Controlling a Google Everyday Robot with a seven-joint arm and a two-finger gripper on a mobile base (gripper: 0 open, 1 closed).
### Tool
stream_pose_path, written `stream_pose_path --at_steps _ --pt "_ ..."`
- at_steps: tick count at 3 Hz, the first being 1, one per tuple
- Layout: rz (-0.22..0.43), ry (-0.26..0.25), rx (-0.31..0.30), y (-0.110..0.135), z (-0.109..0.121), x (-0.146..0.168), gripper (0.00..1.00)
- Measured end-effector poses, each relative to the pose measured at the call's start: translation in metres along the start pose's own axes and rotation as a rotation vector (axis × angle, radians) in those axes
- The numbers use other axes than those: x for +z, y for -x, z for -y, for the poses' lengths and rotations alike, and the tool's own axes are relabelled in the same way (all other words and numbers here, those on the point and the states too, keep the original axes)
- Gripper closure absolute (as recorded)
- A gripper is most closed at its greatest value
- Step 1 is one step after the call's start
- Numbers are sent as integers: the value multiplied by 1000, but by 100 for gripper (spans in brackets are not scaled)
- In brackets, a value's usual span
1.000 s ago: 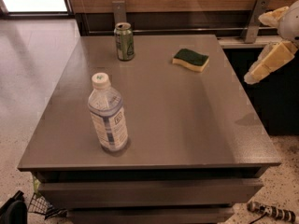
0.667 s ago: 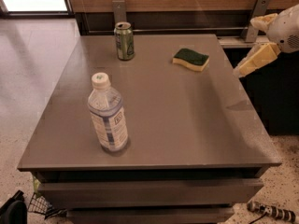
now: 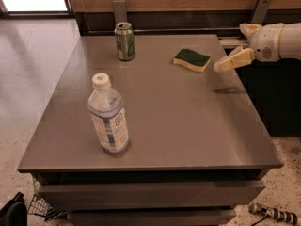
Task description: Move sponge near blue plastic bottle
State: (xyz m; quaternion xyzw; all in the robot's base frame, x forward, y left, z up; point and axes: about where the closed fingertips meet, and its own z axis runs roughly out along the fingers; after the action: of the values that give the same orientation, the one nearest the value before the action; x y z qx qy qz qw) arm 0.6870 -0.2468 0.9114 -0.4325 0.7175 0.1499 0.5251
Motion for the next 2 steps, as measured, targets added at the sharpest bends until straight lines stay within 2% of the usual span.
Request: stream_pose_path --at_steps 1,2 --pt "5 -5 1 1 1 2 0" --pt "-18 38 68 -22 -2 40 0"
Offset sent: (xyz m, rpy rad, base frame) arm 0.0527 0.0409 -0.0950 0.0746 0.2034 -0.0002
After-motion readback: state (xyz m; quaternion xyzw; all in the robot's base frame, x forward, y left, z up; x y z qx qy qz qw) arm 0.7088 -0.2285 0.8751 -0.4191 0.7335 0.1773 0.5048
